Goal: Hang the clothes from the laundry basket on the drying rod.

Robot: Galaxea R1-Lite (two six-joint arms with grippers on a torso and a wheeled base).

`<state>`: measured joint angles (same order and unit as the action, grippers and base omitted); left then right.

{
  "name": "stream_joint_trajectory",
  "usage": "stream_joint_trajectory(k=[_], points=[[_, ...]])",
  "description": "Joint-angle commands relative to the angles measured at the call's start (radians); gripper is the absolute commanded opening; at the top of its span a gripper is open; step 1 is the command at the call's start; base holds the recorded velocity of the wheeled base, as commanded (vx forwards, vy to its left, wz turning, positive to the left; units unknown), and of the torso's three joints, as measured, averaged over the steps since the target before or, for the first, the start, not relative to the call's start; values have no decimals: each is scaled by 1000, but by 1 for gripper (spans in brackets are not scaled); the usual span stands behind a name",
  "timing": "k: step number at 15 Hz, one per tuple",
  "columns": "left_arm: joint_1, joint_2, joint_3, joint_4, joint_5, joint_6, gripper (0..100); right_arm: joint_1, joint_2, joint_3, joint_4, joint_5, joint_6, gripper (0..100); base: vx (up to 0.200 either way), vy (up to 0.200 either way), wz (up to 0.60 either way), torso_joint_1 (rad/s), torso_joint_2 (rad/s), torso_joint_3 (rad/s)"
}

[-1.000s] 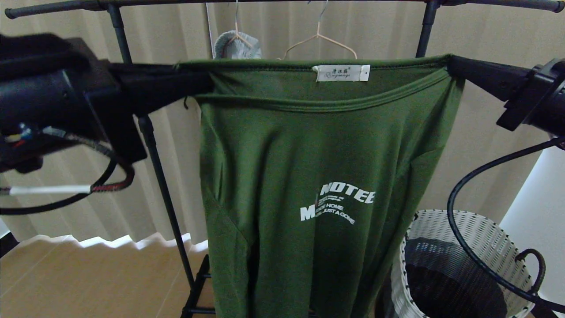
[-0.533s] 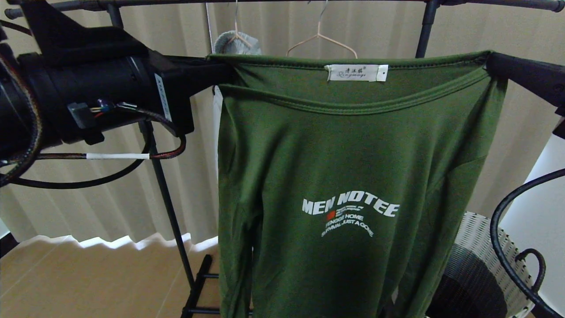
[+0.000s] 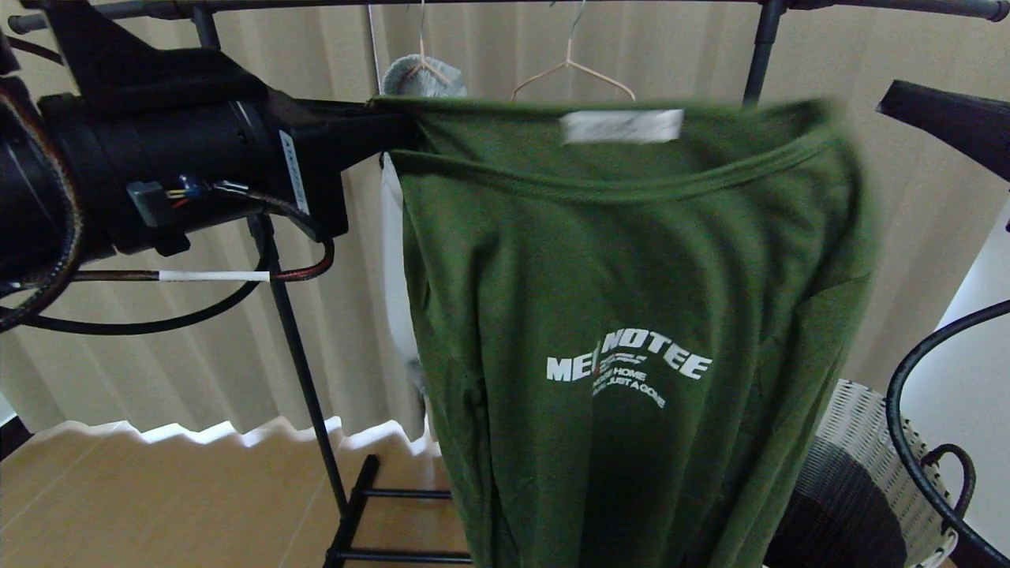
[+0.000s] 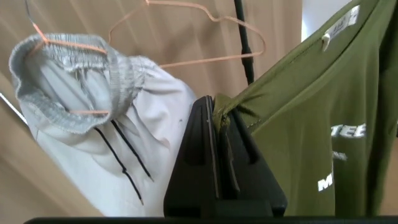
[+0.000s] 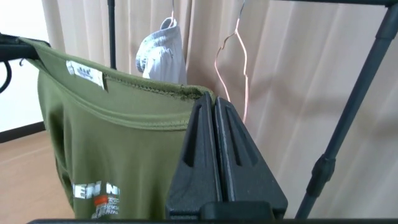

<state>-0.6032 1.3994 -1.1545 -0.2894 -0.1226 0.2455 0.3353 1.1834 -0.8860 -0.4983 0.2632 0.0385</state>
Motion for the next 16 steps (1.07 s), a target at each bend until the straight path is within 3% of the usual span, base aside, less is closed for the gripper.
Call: stream_joint_trajectory(k=[1, 4, 8, 12, 13, 16], points=[[0, -2, 6, -1, 0, 0, 0, 1, 1, 18, -2, 2, 0, 100, 0, 0, 0, 0, 0, 0], [5, 0, 12, -1, 20, -2, 0, 17, -1, 44, -20, 7, 1, 100, 0, 0, 0, 0, 0, 0], [108, -2, 39, -1, 38, 6, 0, 53, -7, 71, -39, 7, 1, 100, 0, 0, 0, 0, 0, 0], [194, -85, 194, -1, 37, 3, 0, 28, -21, 190, -28, -10, -43, 100, 0, 0, 0, 0, 0, 0], [229, -143, 275, -1, 35, -3, 0, -33, -28, 254, -25, -48, -91, 100, 0, 0, 0, 0, 0, 0], [303, -224, 412, -1, 32, -2, 0, -88, -54, 380, -26, -157, -109, 100, 0, 0, 0, 0, 0, 0]])
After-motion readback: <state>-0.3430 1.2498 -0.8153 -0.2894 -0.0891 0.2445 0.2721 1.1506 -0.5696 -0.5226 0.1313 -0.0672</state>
